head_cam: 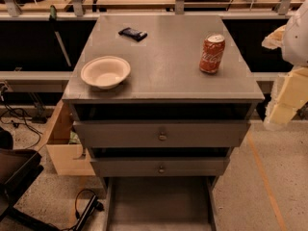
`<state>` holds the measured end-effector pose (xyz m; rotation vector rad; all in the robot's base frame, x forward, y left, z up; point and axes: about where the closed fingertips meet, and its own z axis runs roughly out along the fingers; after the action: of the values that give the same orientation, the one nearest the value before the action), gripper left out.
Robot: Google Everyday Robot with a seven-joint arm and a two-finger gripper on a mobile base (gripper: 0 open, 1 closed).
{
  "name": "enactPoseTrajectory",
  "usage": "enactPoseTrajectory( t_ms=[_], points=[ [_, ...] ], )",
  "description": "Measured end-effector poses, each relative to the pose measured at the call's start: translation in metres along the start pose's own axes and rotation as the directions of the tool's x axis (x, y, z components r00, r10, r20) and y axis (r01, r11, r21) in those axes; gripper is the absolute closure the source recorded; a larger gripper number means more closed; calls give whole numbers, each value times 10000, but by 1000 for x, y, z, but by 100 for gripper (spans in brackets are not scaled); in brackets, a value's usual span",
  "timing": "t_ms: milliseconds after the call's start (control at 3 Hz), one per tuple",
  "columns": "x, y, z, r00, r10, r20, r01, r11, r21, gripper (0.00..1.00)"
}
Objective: Place coke can into paper bowl
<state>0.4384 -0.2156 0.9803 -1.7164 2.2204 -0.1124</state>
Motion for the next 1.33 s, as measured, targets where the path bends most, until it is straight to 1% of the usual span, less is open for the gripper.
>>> enactPoseTrajectory(
  t_ms=[333, 667, 1000, 1333],
  points=[
    [-2, -1, -2, 9999, 38, 122, -40, 9999, 136, 0],
    [-5, -12, 2, 9939, 394, 1034, -451, 9976, 532, 0],
    [6, -34, 21, 9478, 1085, 2998, -1414, 9858, 903, 0],
    [7, -66, 32, 8583, 1190, 4991, -2171, 9656, 1432, 0]
  ],
)
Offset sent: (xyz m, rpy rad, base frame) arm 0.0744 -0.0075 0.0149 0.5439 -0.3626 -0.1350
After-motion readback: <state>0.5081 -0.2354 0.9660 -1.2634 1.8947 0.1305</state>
